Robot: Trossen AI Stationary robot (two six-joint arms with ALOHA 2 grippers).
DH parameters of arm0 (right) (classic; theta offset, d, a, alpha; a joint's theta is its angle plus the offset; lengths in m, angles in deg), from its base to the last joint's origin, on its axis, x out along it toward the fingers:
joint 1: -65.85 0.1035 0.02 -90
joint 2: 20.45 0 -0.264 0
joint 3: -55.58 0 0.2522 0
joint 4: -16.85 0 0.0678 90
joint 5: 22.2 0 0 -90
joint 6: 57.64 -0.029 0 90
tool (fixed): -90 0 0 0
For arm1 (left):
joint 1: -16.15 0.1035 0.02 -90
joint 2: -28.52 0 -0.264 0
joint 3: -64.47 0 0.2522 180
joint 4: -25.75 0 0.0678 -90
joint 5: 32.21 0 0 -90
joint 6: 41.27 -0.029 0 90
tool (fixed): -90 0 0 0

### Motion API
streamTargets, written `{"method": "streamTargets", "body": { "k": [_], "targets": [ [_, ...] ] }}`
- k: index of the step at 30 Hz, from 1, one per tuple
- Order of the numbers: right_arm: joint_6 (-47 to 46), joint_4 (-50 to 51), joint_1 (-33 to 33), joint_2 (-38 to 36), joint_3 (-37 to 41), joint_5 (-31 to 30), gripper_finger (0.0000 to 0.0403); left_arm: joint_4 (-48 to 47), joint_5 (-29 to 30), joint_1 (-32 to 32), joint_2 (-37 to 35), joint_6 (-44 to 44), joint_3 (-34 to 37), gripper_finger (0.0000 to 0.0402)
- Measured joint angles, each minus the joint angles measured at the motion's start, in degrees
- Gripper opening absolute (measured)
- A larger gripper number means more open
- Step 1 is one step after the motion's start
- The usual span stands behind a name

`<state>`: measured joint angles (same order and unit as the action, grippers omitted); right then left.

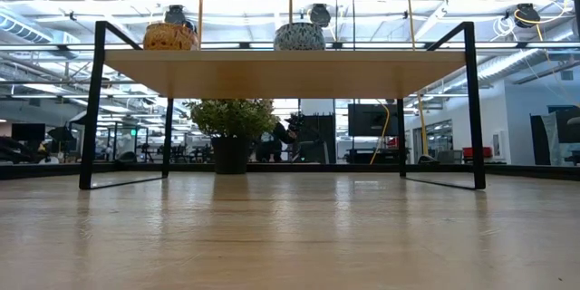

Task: Stock candles and holders on shelf
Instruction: Align the gold candle holder with the other gold candle holders on the shelf

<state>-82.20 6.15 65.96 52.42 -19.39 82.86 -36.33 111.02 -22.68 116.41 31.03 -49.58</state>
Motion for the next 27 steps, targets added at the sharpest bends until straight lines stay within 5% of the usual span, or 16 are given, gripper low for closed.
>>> {"method": "streamTargets", "body": {
  "k": [5, 14, 21, 27],
  "targets": [
    [-3.32, -7.85, -1.83, -3.64, 9.54, -3.33, 0.0017, -0.16, 3.18, -0.57, -0.15, -0.15, 0.02, 0.0268],
    [-3.33, -13.13, -5.52, -14.00, 25.41, -18.68, 0.0017, -0.08, 3.93, 0.30, -0.21, -0.11, 0.02, 0.0269],
    [7.26, -8.43, -5.76, -17.21, 27.19, -28.82, 0.0017, -0.04, 3.90, 0.28, -0.21, 0.93, 0.02, 0.0269],
    [13.45, -6.99, -5.56, -14.96, 27.20, -28.32, 0.0017, 0.03, 3.90, 0.28, -0.21, 1.29, 0.02, 0.0269]
  ]
}}
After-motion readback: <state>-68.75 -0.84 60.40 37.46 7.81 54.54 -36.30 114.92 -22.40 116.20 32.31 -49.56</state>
